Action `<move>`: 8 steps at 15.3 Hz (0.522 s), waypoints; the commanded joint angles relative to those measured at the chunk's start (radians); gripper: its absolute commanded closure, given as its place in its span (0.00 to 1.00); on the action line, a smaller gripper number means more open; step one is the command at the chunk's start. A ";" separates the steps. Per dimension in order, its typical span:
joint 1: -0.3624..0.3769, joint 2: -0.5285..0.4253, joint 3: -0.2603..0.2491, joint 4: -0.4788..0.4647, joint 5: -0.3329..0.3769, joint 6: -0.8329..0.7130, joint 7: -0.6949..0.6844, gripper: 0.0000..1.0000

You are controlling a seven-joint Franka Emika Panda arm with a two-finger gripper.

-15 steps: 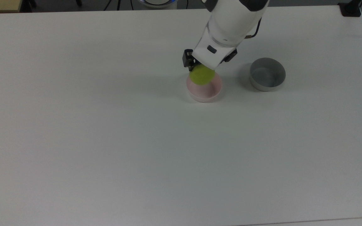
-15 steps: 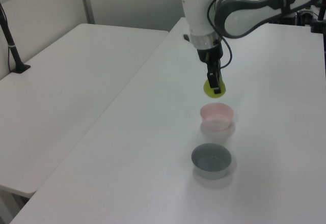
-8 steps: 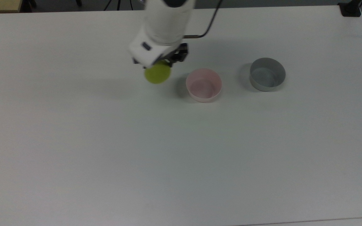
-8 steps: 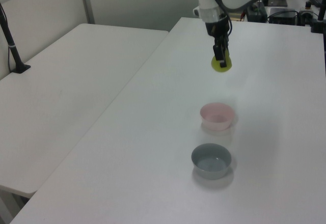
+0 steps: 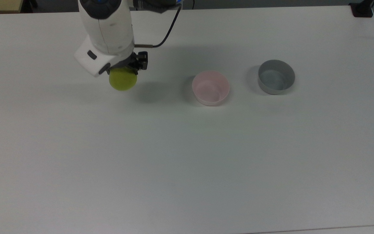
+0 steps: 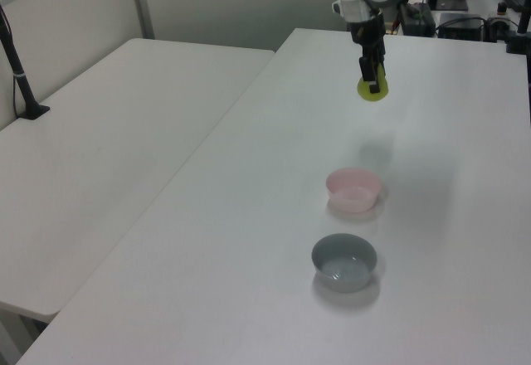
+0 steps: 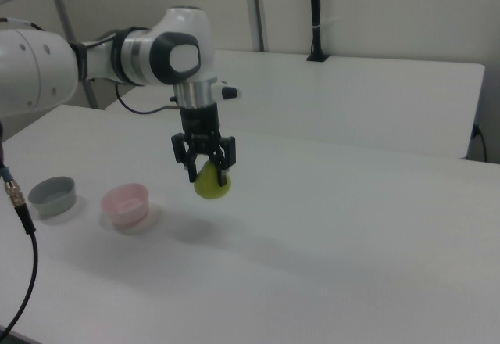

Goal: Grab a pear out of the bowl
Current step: 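Lower the pear onto the bare table beside the pink bowl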

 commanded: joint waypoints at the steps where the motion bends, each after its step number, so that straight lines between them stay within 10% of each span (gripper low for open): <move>1: 0.010 0.067 0.003 -0.017 -0.014 0.075 0.002 0.64; 8: 0.032 0.161 0.005 -0.020 -0.046 0.130 0.038 0.32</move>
